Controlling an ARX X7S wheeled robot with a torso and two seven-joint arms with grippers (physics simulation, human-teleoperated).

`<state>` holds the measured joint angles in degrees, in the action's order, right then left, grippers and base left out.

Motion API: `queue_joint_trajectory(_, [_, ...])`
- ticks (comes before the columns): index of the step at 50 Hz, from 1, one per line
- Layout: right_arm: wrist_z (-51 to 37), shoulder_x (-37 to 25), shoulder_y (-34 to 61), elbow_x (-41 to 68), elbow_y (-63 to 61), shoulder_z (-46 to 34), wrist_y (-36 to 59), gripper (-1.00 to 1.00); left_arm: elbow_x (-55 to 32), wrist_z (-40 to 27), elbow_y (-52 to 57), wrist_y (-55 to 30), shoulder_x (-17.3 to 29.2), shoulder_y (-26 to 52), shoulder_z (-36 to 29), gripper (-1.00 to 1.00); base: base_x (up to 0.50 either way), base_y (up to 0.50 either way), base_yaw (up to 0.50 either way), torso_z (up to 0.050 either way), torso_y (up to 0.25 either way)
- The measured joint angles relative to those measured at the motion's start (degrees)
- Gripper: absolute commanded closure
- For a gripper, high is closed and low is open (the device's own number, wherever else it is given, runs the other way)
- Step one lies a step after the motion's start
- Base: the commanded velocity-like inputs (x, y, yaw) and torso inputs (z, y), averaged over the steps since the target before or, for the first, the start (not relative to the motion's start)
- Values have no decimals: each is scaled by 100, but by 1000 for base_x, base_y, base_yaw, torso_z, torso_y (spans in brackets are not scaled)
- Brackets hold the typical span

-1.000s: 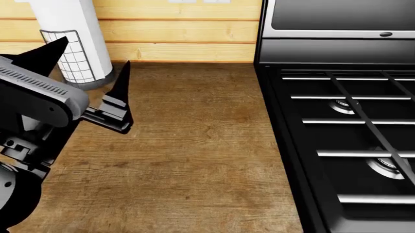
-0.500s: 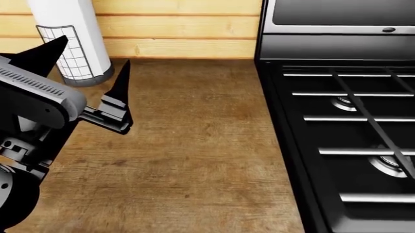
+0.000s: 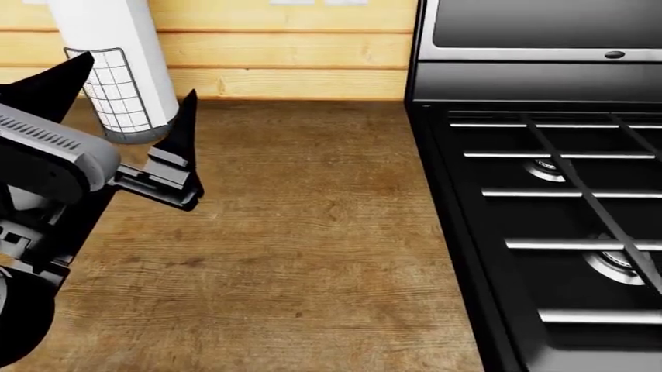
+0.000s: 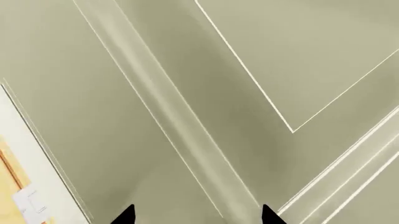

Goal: Pick the orange, celery from the counter and place them in the cabinet. Then close the cabinet.

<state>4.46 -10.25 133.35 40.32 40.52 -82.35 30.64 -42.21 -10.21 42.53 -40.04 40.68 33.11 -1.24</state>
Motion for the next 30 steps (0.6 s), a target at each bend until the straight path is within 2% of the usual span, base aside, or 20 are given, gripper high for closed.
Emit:
queue_joint_trajectory(13, [-1031,-1469,-206,923,-2469,514,657,-100,66,-48,-31,89,-56,9,-10,-100,0,0,0,0,249])
queue_joint_trajectory(20, [-1567,-2221,-447,1387,-3556,879,761,-100,25,-81,-27,151,-87,16,74,-100,0,0,0,0,113])
queue_joint_trajectory(30, [-2260,-3287,-993,2007,-4810,1366,567,-100,-2,-182,-30,196,-135,67,172,-100,0,0,0,0,0])
